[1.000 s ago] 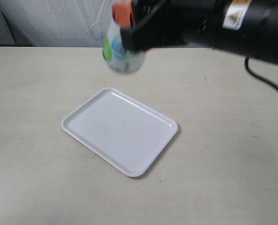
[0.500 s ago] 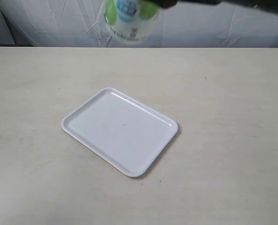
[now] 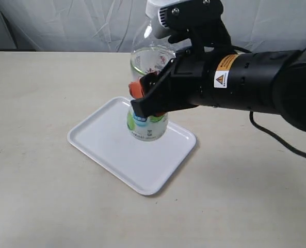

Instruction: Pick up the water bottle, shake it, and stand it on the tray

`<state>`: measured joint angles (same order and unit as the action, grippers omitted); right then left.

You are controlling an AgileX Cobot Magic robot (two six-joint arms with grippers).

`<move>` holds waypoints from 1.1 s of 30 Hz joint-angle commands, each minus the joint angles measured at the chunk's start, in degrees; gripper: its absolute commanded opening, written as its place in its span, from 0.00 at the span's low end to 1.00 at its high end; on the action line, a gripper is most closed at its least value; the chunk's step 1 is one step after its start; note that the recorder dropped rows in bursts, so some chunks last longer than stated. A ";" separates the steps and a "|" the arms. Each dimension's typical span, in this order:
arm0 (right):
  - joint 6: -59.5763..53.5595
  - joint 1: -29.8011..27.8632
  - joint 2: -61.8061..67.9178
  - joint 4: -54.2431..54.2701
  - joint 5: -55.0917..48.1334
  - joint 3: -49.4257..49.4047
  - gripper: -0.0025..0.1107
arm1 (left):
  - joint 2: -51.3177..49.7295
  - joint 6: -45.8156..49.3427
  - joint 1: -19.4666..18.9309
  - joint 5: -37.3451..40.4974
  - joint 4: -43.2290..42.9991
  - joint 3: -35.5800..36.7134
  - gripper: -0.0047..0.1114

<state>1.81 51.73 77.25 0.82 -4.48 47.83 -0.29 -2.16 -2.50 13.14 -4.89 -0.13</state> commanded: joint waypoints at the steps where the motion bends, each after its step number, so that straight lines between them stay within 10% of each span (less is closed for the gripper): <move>1: -0.79 -7.42 -0.69 -3.34 1.92 0.46 0.01 | 0.29 -0.37 0.33 -0.25 0.05 0.13 0.04; 8: 3.64 -16.69 -1.22 5.79 2.65 0.46 0.01 | 0.29 -0.37 0.33 -0.25 0.05 0.13 0.04; 18: -0.29 6.07 1.28 -0.82 13.86 0.46 0.01 | 0.29 -0.47 0.33 -0.25 0.05 0.13 0.04; 28: -0.66 -13.19 1.04 2.13 0.34 0.46 0.01 | 0.29 -0.37 0.33 -0.25 0.05 0.13 0.04; 33: -0.07 -10.59 1.07 8.55 4.48 0.46 0.01 | 0.29 -0.37 0.33 -0.25 0.05 0.13 0.04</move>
<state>1.28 38.89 78.84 6.35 -4.92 47.83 -0.29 -2.16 -2.50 13.14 -4.89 -0.13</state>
